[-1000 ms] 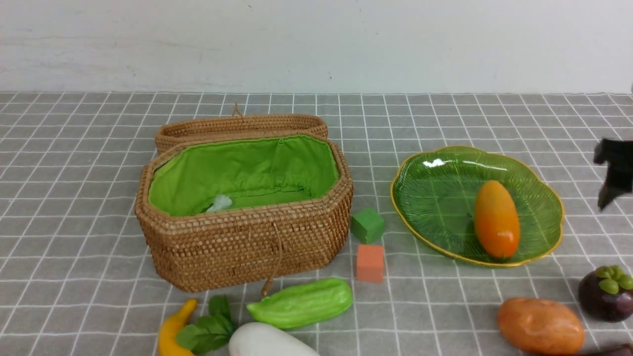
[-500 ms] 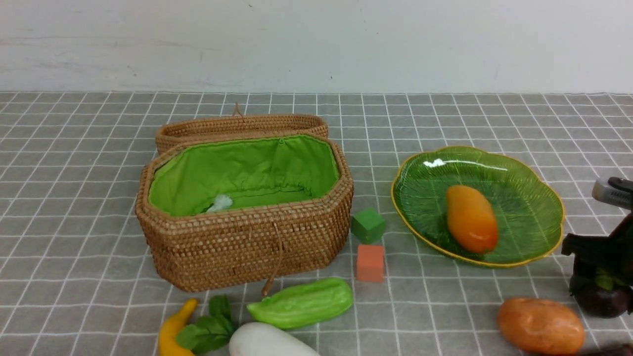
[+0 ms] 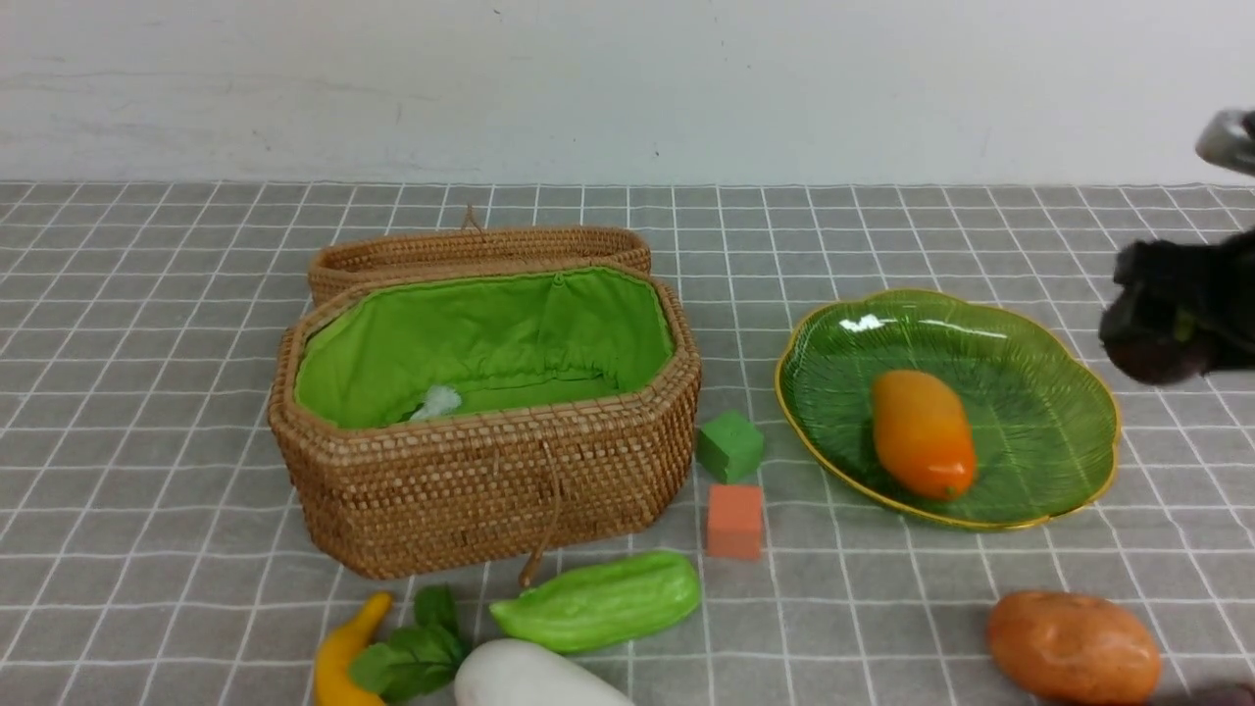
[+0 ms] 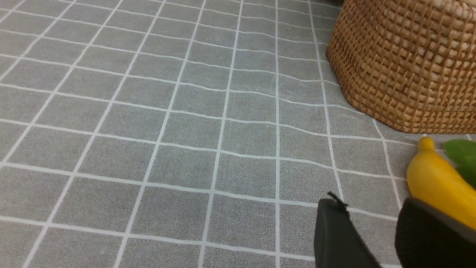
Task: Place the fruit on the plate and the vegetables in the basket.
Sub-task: Use the right arm to grab a mangosteen and put it into the right plate
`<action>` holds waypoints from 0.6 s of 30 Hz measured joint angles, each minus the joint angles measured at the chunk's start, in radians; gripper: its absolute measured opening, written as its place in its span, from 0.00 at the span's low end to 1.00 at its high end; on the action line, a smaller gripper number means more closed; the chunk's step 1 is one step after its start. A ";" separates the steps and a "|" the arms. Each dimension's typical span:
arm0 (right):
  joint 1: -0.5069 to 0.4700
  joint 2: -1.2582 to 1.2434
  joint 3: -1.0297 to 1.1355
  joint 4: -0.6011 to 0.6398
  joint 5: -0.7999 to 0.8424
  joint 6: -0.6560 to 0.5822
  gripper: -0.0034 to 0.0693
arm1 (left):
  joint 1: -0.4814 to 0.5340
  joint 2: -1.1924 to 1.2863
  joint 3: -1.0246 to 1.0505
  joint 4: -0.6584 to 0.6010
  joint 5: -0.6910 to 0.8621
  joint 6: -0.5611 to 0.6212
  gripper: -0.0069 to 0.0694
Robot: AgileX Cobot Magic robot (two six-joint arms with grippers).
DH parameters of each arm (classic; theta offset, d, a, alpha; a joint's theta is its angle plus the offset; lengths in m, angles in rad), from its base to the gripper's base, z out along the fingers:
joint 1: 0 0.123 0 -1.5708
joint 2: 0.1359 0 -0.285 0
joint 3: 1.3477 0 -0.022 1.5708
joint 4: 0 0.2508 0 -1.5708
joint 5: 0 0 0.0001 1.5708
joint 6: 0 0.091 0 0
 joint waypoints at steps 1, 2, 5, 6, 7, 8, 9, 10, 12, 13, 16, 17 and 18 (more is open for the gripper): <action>0.009 0.014 -0.015 0.030 -0.017 -0.030 0.83 | 0.000 0.000 0.000 0.000 0.000 0.000 0.40; 0.022 0.038 -0.035 0.051 -0.031 -0.067 0.83 | 0.000 0.000 0.000 0.000 0.000 0.000 0.40; 0.041 0.119 -0.073 0.071 -0.066 -0.105 0.83 | 0.000 0.000 0.000 0.000 0.000 0.000 0.40; 0.042 0.143 -0.082 0.072 -0.073 -0.105 0.83 | 0.000 0.000 0.000 0.000 0.000 0.000 0.40; 0.042 0.178 -0.094 0.074 -0.074 -0.105 0.83 | 0.000 0.000 0.000 0.000 0.000 0.000 0.40; 0.041 0.201 -0.101 0.074 -0.075 -0.105 0.83 | 0.000 0.000 0.000 0.000 0.000 0.000 0.40; 0.040 0.223 -0.107 0.074 -0.075 -0.104 0.83 | 0.000 0.000 0.000 0.000 0.000 0.000 0.40; 0.039 0.243 -0.111 0.074 -0.075 -0.098 0.83 | 0.000 0.000 0.000 0.000 0.000 0.000 0.40; 0.039 0.277 -0.115 0.073 -0.073 -0.084 0.83 | 0.000 0.000 0.000 0.000 0.000 0.000 0.40; 0.039 0.301 -0.118 0.073 -0.069 -0.066 0.83 | 0.000 0.000 0.000 0.000 0.000 0.000 0.40; 0.039 0.317 -0.119 0.069 -0.051 -0.045 0.90 | 0.000 0.000 0.000 0.000 0.000 0.000 0.40; 0.039 0.317 -0.119 0.068 -0.047 -0.044 0.90 | 0.000 0.000 0.000 0.000 0.000 0.000 0.40; 0.039 0.317 -0.119 0.063 -0.041 -0.043 0.93 | 0.000 0.000 0.000 0.000 0.000 0.000 0.40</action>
